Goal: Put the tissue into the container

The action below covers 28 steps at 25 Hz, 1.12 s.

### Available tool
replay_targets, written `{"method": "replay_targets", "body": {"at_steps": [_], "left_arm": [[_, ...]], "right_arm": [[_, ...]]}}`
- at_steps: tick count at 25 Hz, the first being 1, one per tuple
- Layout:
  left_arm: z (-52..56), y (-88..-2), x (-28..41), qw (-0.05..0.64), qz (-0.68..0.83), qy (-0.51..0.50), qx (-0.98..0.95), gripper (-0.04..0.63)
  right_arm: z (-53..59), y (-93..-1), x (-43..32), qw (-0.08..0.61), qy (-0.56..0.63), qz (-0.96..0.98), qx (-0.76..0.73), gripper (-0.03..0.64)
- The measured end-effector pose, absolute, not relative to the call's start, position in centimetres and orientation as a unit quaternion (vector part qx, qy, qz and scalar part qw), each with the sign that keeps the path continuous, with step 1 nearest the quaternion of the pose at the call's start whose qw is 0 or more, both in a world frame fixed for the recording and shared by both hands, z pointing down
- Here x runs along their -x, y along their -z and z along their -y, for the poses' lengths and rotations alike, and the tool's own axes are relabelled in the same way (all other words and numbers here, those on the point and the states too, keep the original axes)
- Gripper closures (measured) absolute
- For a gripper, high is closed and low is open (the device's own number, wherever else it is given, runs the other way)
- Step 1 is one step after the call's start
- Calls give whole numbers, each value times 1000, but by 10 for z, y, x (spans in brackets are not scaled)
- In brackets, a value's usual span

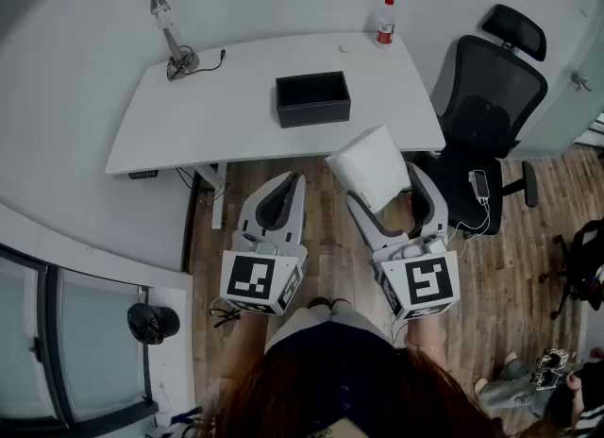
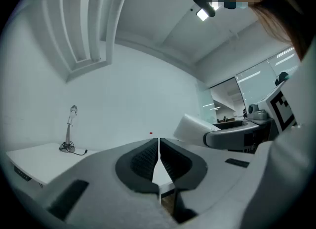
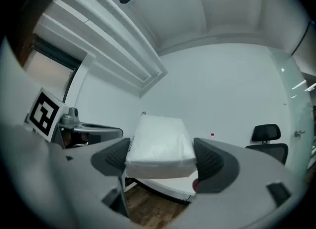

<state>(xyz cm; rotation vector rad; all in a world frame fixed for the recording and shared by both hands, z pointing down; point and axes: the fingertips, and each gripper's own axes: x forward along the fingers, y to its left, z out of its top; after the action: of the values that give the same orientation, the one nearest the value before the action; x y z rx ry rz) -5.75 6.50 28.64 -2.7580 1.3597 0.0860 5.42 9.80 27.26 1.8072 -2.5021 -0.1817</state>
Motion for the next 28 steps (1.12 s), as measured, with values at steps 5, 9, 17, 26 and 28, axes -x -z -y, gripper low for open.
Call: {"method": "replay_targets", "body": {"at_steps": [5, 9, 17, 26, 28], "left_arm": [[-66, -286, 52, 33, -444, -33, 895, 561], [-64, -286, 45, 33, -447, -33, 893, 561], [-56, -291, 34, 25, -464, -34, 885, 561], [-39, -304, 33, 10, -482, -28, 876, 561], [-31, -305, 35, 9, -484, -29, 875, 561]], "right_arm": [[-100, -272, -58, 12, 56, 813, -579, 202], [-98, -272, -60, 13, 64, 818, -571, 202], [-89, -273, -67, 18, 82, 835, -544, 213], [-65, -281, -70, 24, 85, 848, -522, 225], [-57, -284, -68, 25, 85, 850, -520, 227]]}}
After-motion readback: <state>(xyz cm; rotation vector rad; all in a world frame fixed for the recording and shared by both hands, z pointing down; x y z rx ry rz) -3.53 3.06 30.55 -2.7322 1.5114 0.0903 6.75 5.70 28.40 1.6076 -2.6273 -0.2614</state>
